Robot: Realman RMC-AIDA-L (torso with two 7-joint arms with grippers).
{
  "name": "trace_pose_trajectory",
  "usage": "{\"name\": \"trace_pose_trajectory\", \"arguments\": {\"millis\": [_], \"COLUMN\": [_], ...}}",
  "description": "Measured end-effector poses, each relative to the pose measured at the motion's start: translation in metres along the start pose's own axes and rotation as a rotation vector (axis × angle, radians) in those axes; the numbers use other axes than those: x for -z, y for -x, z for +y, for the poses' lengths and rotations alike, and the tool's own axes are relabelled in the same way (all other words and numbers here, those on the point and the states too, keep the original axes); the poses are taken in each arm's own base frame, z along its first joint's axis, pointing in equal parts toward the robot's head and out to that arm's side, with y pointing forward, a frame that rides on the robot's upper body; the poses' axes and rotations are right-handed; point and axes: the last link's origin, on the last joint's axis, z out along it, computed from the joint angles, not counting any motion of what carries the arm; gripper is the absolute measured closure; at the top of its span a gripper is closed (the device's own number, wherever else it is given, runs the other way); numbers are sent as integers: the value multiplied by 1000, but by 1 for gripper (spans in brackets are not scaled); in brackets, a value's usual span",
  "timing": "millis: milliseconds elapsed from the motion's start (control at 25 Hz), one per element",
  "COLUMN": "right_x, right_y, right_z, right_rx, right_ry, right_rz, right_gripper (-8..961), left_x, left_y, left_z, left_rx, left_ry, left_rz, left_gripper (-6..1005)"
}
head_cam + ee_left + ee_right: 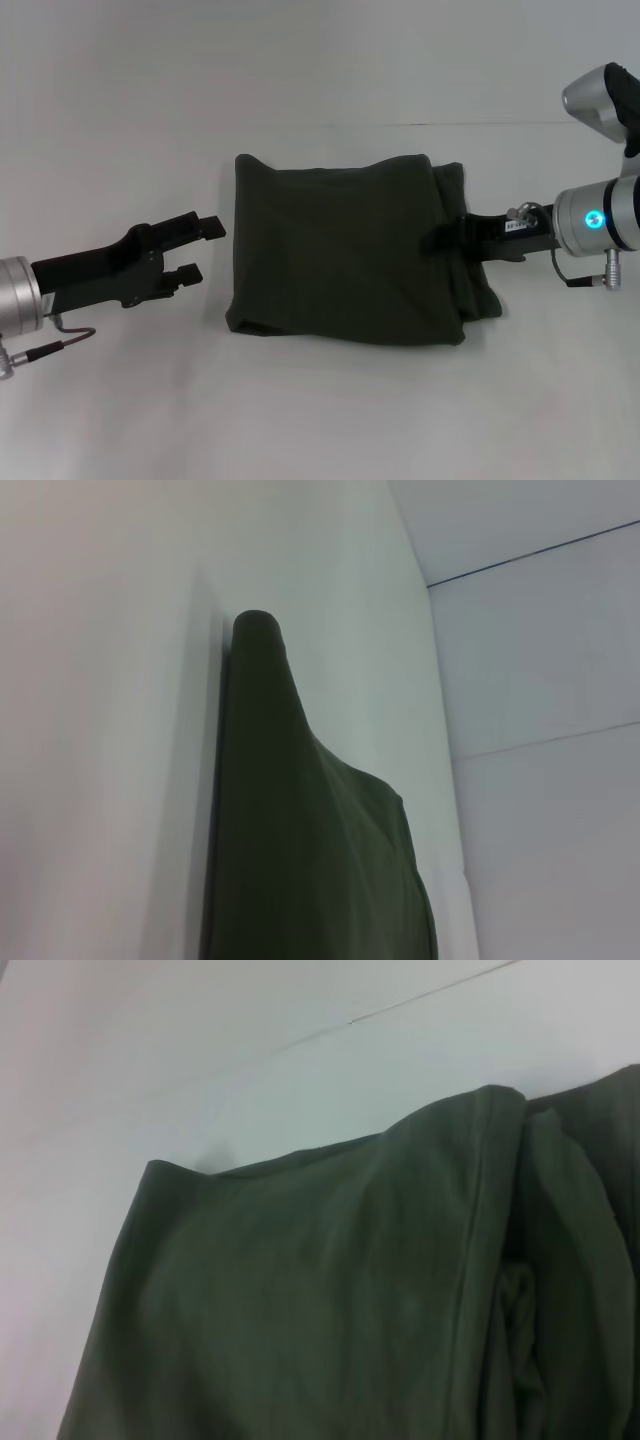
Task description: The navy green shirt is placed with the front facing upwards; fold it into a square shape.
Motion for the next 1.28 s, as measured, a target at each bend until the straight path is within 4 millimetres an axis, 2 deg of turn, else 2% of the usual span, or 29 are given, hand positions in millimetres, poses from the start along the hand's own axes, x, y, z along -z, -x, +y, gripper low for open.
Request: {"name": "trace_pose_trajectory", "arguments": {"millis": [120, 560, 800, 1000, 1280], "right_x": [0, 4, 7, 12, 12], "right_y": [0, 3, 6, 11, 12], "right_z": [0, -3, -1, 8, 10], "right_rx": [5, -21, -27, -27, -18], "right_ry": [-2, 7, 18, 67, 71], "right_rz": [-4, -18, -23, -25, -18], "right_gripper": [336, 786, 877, 867, 853], "left_x": [0, 0, 1, 2, 4], "left_y": [0, 0, 1, 0, 0], "left_z": [0, 0, 0, -1, -1], "left_rx": [-4, -3, -2, 1, 5], "left_ry": [3, 5, 6, 8, 15], "left_rz": [3, 3, 5, 12, 16], "left_gripper": [67, 66, 66, 67, 67]}}
